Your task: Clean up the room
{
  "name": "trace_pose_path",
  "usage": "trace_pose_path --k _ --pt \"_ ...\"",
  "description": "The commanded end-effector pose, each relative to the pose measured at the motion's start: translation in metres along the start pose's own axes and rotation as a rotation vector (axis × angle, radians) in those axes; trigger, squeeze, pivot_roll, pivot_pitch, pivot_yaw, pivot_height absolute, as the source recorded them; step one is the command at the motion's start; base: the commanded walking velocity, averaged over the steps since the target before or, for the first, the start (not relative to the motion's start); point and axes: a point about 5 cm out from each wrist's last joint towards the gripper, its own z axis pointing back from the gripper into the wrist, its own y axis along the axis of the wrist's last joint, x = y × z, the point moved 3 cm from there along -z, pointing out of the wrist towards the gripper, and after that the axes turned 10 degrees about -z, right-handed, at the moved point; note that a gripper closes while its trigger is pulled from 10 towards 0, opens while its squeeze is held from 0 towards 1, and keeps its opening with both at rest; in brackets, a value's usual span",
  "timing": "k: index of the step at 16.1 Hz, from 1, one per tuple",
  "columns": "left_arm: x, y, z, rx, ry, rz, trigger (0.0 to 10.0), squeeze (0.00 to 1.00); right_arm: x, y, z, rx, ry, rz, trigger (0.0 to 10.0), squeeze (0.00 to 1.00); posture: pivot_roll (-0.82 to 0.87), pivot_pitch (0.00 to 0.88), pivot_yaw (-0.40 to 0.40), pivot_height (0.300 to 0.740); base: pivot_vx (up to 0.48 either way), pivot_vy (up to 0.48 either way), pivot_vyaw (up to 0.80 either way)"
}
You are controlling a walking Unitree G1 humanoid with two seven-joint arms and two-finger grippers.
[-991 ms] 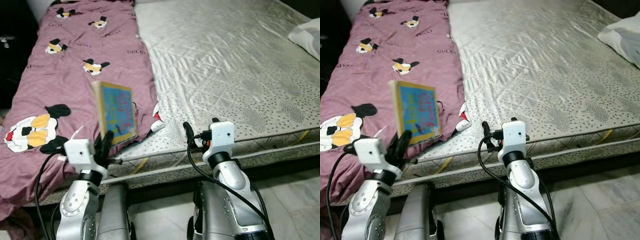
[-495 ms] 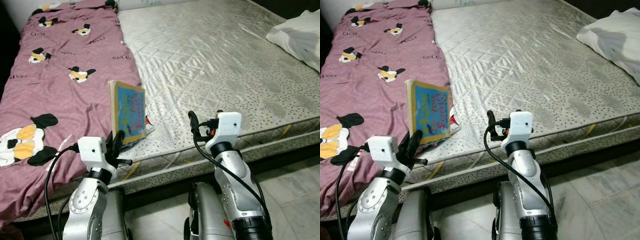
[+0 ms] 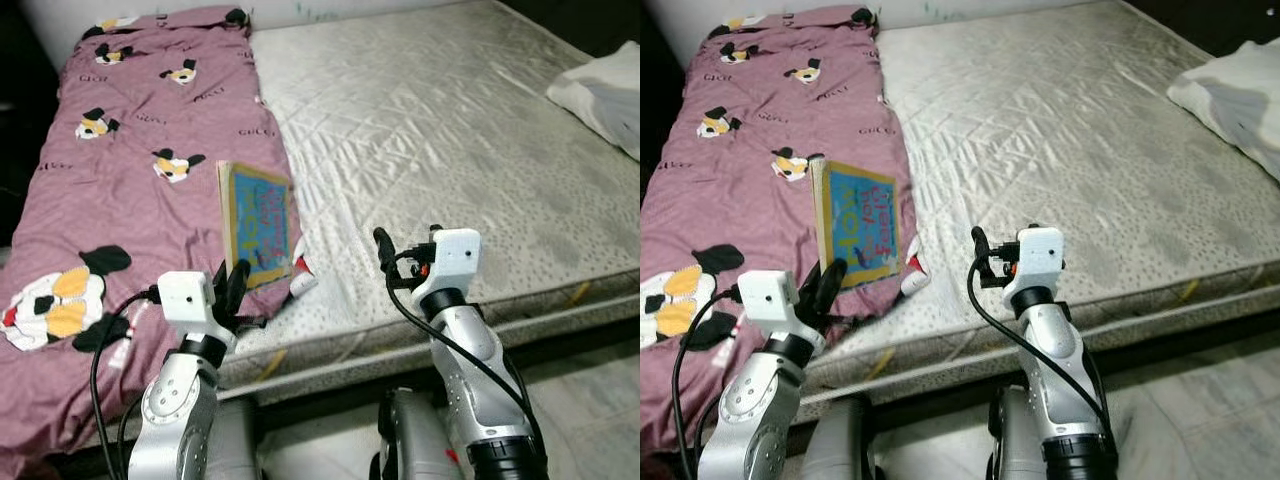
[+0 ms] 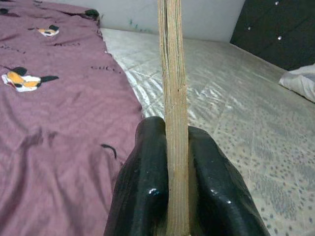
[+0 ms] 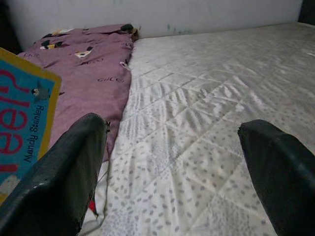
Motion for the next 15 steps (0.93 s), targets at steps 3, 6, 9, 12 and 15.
trace_pose_path --k 3,6,9,12,15 --pt "0.0 0.007 -0.001 0.028 0.006 0.001 0.0 0.0 -0.003 0.009 -0.004 0.035 0.016 -0.001 10.0 0.0 0.05 0.064 0.052 0.685 0.0 0.0 0.0" --pt "0.0 0.006 -0.002 0.025 0.003 -0.002 0.0 0.0 0.0 0.009 -0.005 0.037 0.009 0.001 10.0 0.0 0.05 0.058 0.052 0.72 0.0 0.0 0.0" --pt "-0.001 0.005 -0.004 0.02 0.005 -0.007 0.0 0.0 0.002 0.008 -0.004 0.034 0.003 0.003 10.0 0.0 0.05 0.054 0.053 0.74 0.0 0.0 0.0" --pt "-0.004 0.002 -0.004 0.007 0.014 -0.014 0.0 0.0 0.004 0.005 -0.002 0.027 -0.005 0.007 10.0 0.0 0.05 0.054 0.053 0.74 0.0 0.0 0.0" --pt "-0.007 -0.002 -0.002 -0.008 0.013 -0.034 0.0 0.0 0.003 -0.002 0.001 0.005 -0.024 -0.033 10.0 0.0 0.05 0.055 0.05 0.74 0.0 0.0 0.0"
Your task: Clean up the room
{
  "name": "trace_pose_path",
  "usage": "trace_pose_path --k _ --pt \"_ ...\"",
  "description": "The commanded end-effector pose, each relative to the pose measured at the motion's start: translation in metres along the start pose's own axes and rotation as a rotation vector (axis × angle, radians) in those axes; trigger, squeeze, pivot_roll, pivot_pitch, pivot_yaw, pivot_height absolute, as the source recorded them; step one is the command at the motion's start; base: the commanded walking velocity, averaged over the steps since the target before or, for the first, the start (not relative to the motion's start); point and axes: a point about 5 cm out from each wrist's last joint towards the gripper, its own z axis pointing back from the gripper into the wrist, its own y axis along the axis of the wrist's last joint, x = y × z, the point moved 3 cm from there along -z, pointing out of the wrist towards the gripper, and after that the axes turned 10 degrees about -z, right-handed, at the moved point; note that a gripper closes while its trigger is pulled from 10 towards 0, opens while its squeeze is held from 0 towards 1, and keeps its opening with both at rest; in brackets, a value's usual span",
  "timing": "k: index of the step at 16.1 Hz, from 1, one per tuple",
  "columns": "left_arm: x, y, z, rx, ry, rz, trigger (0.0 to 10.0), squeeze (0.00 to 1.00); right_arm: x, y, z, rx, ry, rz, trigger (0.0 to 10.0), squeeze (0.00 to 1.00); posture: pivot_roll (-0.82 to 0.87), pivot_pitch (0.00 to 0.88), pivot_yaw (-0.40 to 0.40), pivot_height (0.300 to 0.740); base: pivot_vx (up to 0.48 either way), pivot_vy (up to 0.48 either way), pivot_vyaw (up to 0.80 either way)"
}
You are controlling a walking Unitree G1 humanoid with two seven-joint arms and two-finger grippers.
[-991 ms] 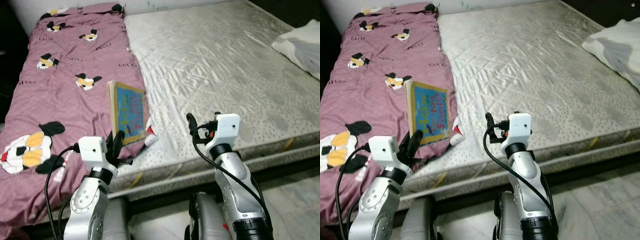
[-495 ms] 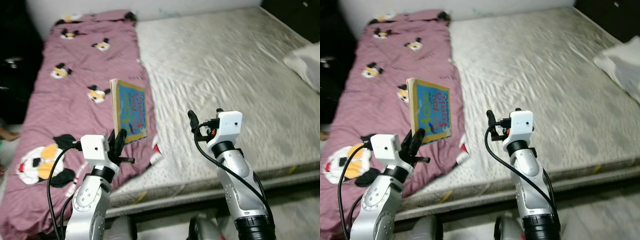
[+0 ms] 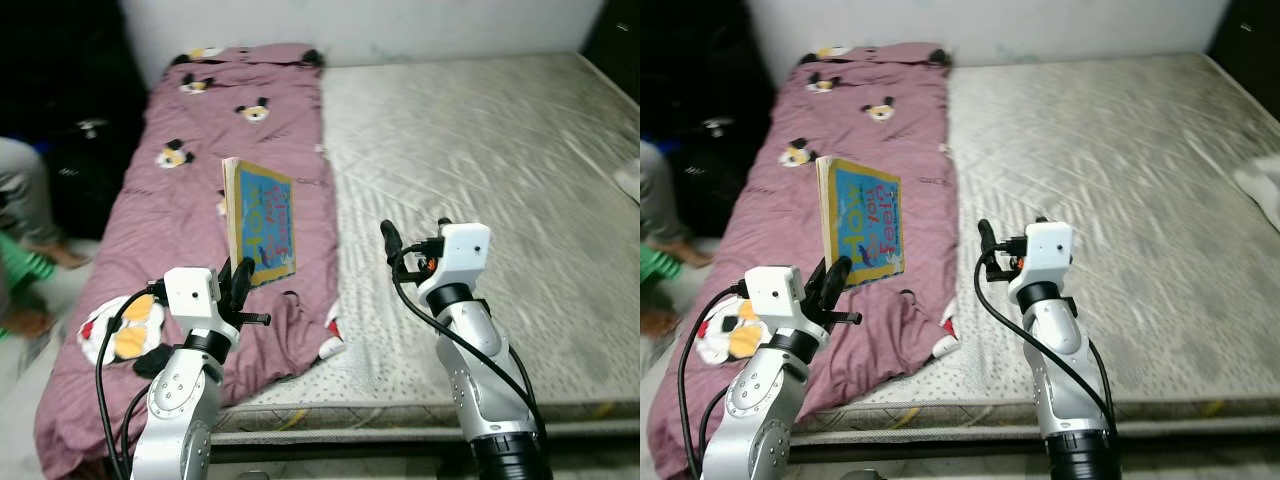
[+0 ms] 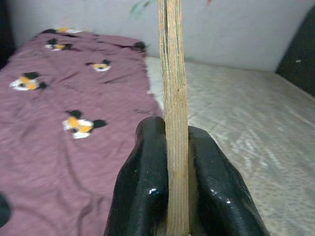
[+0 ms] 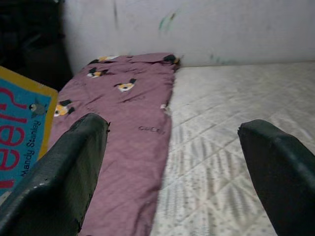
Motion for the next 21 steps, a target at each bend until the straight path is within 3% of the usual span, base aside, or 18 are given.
trace_pose_path --k 1,2,4,6,8,11,17,19,21 --pt "-0.006 0.002 0.001 0.011 0.014 -0.017 0.0 0.0 -0.002 -0.007 0.002 -0.027 0.001 -0.013 10.0 0.0 0.04 0.051 0.05 0.74 0.0 0.0 0.0" --pt "-0.005 0.0 0.001 0.005 0.015 -0.021 0.0 0.0 -0.001 -0.008 0.003 -0.032 -0.001 -0.015 10.0 0.0 0.04 0.047 0.05 0.74 0.0 0.0 0.0" --pt "-0.006 -0.013 0.0 -0.059 0.048 -0.055 10.0 0.0 -0.002 -0.011 0.003 -0.036 -0.002 -0.015 10.0 0.0 0.03 0.021 0.061 0.74 0.0 0.0 0.0" --pt "-0.009 -0.017 0.0 -0.072 0.092 -0.078 10.0 0.0 -0.008 -0.006 -0.002 0.0 0.016 -0.029 10.0 0.0 0.03 0.009 0.065 0.74 0.0 0.0 0.0" --pt "-0.013 -0.014 -0.003 -0.057 0.108 -0.089 10.0 0.0 -0.009 -0.007 -0.001 0.003 0.04 0.015 10.0 0.0 0.03 0.007 0.065 0.74 0.0 0.0 0.0" --pt "-0.026 -0.011 -0.007 -0.06 0.175 -0.113 10.0 0.0 -0.004 -0.014 0.004 -0.012 0.046 0.042 10.0 0.0 0.04 0.023 0.059 0.74 0.0 0.0 0.0" --pt "-0.023 -0.01 -0.01 -0.039 0.149 -0.167 10.0 0.0 -0.006 -0.017 0.01 -0.006 0.063 0.034 10.0 0.0 0.03 0.019 0.049 0.74 0.0 0.0 0.0" --pt "-0.027 -0.008 -0.007 -0.035 0.178 -0.162 10.0 0.0 0.005 -0.016 0.013 -0.005 0.023 0.071 10.0 0.0 0.03 0.017 0.048 0.74 0.0 0.0 0.0" --pt "-0.046 -0.007 0.008 -0.041 0.208 -0.21 10.0 0.0 0.029 -0.015 0.023 -0.001 -0.043 0.138 10.0 0.0 0.04 0.023 0.041 0.74 0.0 0.0 0.0"
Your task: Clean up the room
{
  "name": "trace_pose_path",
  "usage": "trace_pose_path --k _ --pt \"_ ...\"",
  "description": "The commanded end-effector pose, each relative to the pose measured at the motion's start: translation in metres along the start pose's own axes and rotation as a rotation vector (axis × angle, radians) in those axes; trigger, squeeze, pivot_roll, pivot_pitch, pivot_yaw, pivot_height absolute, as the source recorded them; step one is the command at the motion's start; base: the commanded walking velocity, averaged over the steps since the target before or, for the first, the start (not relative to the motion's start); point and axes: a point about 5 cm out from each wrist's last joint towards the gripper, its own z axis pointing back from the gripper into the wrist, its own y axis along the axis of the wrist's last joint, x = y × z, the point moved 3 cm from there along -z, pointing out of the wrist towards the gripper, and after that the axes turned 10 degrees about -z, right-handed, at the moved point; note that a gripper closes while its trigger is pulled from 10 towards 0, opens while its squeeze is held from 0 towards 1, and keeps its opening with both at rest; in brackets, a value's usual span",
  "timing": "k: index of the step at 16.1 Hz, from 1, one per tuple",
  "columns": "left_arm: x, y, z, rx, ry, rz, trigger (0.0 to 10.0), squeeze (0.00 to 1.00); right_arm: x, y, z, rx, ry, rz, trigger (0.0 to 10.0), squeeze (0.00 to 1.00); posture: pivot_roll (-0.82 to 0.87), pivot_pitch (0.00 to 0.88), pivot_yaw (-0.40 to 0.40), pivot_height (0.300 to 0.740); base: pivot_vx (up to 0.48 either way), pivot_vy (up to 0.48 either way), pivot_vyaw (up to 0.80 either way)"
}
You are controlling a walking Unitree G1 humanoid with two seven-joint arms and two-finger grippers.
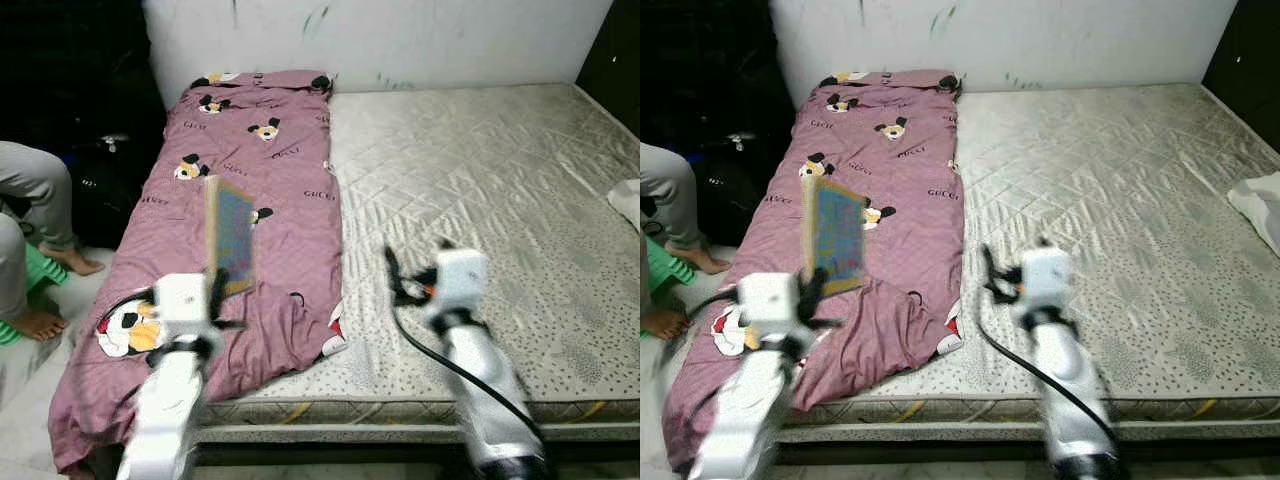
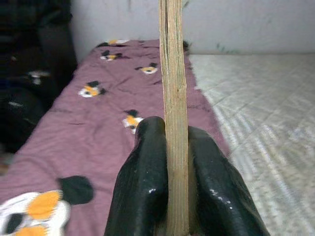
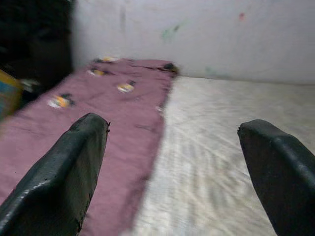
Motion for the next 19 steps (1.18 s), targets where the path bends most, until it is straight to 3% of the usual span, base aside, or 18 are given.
trace_pose_path --k 1,3,7,9,13,19 --pt "-0.017 0.009 0.003 0.046 0.048 -0.02 10.0 0.0 0.009 0.003 0.003 0.015 -0.031 0.012 10.0 0.0 0.04 0.023 0.039 0.74 0.0 0.0 0.0" --pt "-0.022 0.009 0.006 0.052 0.063 -0.021 10.0 0.0 0.021 -0.006 0.01 -0.015 -0.061 0.064 10.0 0.0 0.04 0.022 0.037 0.74 0.0 0.0 0.0" --pt "-0.015 0.014 0.003 0.069 0.061 -0.004 10.0 0.0 0.027 -0.009 0.016 -0.034 -0.051 0.083 10.0 0.0 0.05 0.015 0.031 0.74 0.0 0.0 0.0" --pt "-0.01 0.012 0.003 0.057 0.049 0.005 10.0 0.0 0.039 -0.012 0.024 -0.052 -0.088 0.068 10.0 0.0 0.04 0.016 0.036 0.74 0.0 0.0 0.0" --pt "-0.002 0.014 -0.001 0.06 0.02 0.011 10.0 0.0 0.027 -0.01 0.018 -0.039 -0.067 0.045 10.0 0.0 0.03 0.019 0.04 0.74 0.0 0.0 0.0" --pt "-0.006 0.012 0.001 0.051 0.035 0.0 10.0 0.0 0.019 -0.01 0.013 -0.036 -0.035 0.036 10.0 0.0 0.04 0.029 0.032 0.74 0.0 -0.056 0.0"
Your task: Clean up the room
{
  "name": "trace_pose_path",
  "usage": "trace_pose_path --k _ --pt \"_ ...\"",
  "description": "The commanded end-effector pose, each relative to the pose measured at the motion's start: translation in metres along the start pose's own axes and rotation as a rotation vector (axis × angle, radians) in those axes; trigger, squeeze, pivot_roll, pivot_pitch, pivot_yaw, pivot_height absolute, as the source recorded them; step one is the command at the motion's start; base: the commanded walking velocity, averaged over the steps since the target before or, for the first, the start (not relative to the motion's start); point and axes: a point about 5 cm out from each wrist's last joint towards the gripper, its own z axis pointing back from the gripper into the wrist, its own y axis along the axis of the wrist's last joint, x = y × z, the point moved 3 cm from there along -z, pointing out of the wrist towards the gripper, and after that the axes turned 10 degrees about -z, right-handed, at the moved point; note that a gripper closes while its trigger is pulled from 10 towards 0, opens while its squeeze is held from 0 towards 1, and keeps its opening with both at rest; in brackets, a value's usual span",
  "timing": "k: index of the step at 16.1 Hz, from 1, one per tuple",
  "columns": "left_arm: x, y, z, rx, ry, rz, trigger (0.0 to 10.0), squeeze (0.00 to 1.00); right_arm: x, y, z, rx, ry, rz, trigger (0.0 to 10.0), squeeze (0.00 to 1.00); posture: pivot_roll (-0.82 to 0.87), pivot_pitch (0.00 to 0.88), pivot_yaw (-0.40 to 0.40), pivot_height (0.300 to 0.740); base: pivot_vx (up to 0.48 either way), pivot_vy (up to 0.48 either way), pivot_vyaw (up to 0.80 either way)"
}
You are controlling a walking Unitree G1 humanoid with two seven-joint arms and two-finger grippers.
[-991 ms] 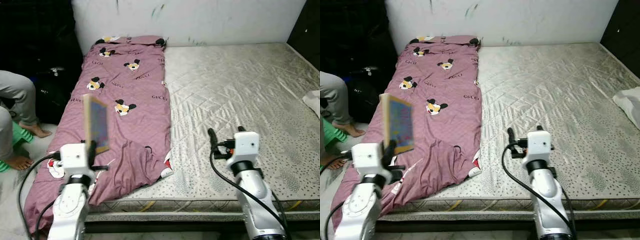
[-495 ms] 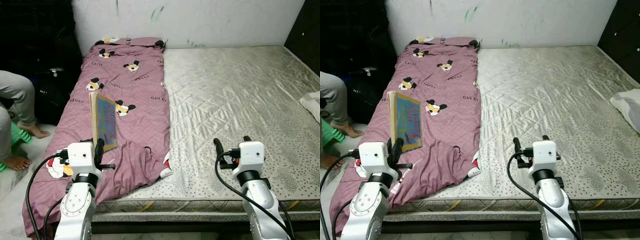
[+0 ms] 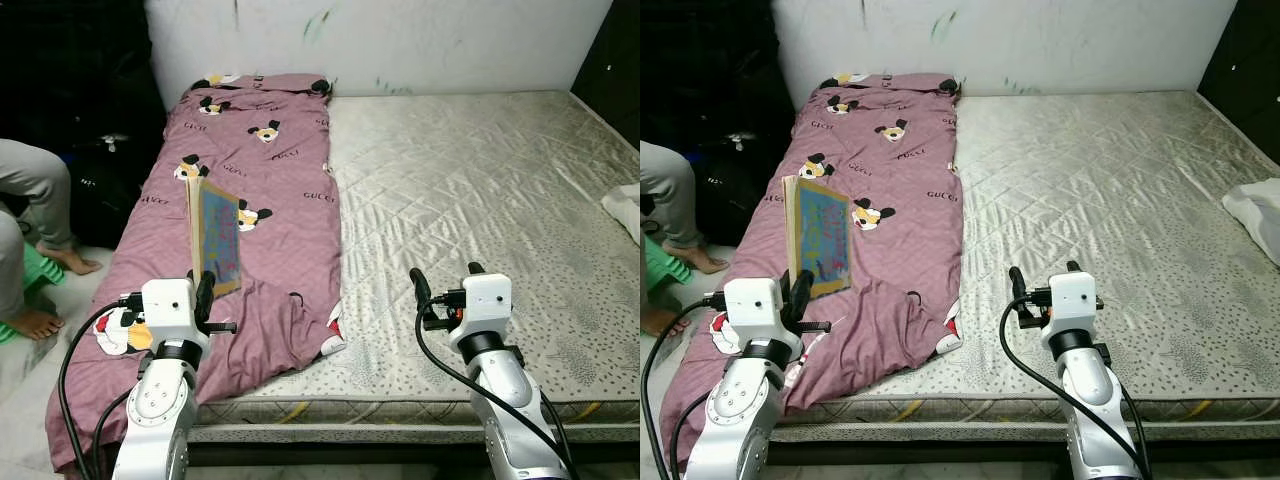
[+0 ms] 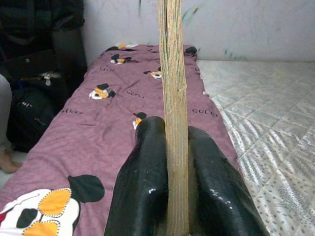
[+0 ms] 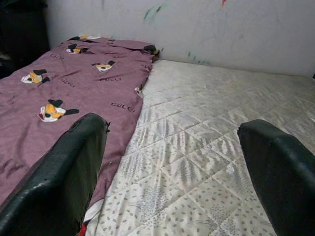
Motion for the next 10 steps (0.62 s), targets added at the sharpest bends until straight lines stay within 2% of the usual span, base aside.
trace_pose_path --k 1,10 --pt "-0.0051 0.0083 -0.0005 0.033 0.022 -0.014 10.0 0.0 -0.0012 0.0044 -0.0021 0.012 0.005 0.002 10.0 0.0 0.04 0.03 0.032 0.74 0.0 -0.364 0.0" --pt "-0.0018 0.0088 -0.0033 0.034 0.017 -0.002 10.0 0.0 -0.002 0.0048 -0.0028 0.012 0.007 0.015 10.0 0.0 0.04 0.032 0.032 0.74 0.0 -0.372 0.0"
